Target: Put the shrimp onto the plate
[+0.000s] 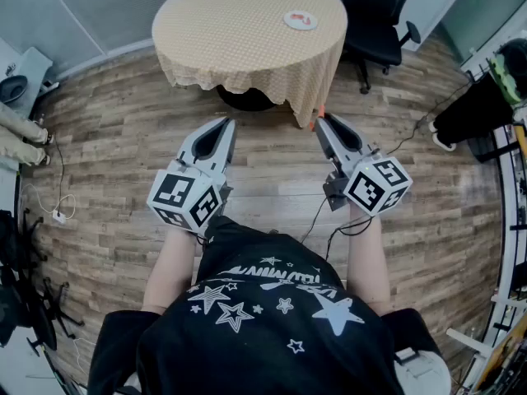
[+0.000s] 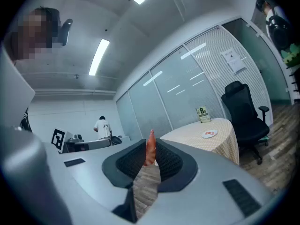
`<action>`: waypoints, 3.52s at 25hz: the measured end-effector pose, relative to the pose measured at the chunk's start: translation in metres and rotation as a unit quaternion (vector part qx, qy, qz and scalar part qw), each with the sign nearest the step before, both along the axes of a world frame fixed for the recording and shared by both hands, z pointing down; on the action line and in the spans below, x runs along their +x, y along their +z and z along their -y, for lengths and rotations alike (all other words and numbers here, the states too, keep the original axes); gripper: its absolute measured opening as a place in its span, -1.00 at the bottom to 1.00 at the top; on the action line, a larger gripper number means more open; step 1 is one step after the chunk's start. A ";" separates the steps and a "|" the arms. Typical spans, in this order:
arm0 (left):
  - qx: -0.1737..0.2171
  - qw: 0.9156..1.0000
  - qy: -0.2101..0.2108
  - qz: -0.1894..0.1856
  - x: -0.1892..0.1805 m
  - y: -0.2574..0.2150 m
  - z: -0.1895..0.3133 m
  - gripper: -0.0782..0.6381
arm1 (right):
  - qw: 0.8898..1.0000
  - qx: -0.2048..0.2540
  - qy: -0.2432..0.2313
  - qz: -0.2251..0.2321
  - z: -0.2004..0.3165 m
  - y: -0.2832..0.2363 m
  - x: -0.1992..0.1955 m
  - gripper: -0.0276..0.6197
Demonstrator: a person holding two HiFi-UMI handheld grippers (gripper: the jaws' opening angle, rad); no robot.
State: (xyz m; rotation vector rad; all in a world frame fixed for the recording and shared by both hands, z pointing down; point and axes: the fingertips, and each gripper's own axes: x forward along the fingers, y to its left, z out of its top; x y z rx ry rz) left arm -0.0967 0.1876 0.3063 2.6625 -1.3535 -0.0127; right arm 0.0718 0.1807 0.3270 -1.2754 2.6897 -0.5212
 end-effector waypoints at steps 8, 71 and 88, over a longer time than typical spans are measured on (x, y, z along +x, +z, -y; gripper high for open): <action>-0.007 1.000 -0.006 0.017 0.001 0.007 -0.007 -0.76 | 1.000 -0.001 -0.017 -0.012 -0.006 0.001 -0.004 -0.69; -0.031 0.998 0.023 0.053 -0.040 0.043 0.249 -0.75 | 0.997 -0.064 0.042 0.000 0.229 0.033 -0.043 -0.69; -0.042 0.995 0.077 0.044 -0.061 0.061 0.319 -0.75 | 0.994 -0.071 0.085 -0.006 0.297 0.032 -0.077 -0.69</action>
